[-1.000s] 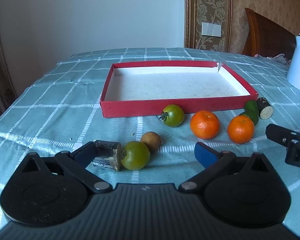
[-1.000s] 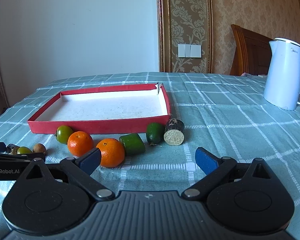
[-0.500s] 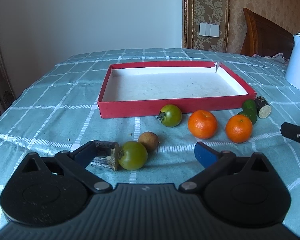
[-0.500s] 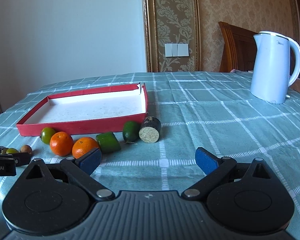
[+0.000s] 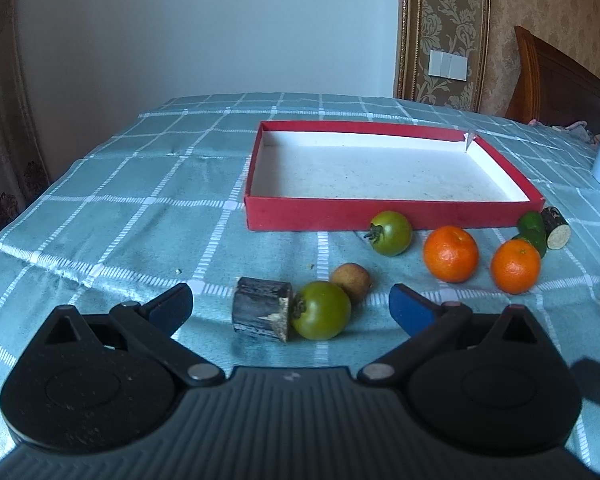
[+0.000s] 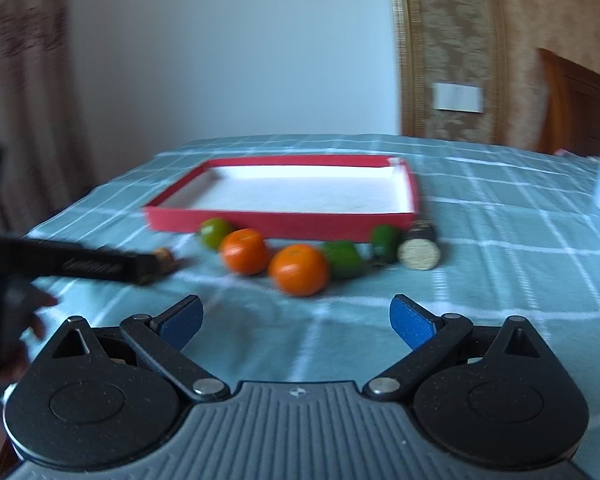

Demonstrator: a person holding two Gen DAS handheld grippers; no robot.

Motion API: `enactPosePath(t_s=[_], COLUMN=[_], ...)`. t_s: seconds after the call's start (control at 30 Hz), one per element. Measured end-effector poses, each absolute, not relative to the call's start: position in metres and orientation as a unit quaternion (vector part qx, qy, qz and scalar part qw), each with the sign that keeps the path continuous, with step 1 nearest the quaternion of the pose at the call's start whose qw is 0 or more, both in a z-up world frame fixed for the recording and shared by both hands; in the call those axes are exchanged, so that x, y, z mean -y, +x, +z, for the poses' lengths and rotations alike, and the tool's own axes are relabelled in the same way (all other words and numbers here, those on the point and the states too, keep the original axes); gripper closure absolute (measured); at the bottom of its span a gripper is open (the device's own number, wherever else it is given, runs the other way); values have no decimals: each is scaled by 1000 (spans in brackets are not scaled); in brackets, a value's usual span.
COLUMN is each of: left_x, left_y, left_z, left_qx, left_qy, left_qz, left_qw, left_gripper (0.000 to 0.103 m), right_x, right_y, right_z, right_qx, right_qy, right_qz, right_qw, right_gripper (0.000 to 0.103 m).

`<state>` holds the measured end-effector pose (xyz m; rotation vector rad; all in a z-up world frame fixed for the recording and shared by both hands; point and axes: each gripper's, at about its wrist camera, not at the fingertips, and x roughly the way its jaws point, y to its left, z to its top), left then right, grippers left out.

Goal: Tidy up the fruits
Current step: 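Move the right gripper toward the brown kiwi and close on it, then lift the kiwi with the right gripper while the left gripper grasps the dark cylinder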

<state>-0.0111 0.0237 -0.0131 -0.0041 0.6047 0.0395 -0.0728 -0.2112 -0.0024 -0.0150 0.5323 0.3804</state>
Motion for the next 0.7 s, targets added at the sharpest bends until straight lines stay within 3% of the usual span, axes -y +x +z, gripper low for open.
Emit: enactPosePath(t_s=[0.13, 0.23, 0.4, 0.7], left_x=[-37, -45, -49, -47], left_y=[-10, -10, -13, -15], left_z=[-13, -13, -12, -13], left_qx=[-297, -298, -296, -295], left_qy=[-15, -24, -29, -30], left_qz=[35, 43, 44, 36], left_qw=[954, 953, 954, 954], left_gripper=[0, 0, 0, 0], right_x=[193, 178, 157, 141], right_y=[-92, -101, -101, -99], right_z=[1, 2, -2, -15], right_qx=[-254, -251, -264, -284], right_qy=[-31, -56, -72, -87], right_qz=[240, 274, 303, 309], right_qw=[936, 927, 913, 903], right_gripper=[5, 16, 43, 67])
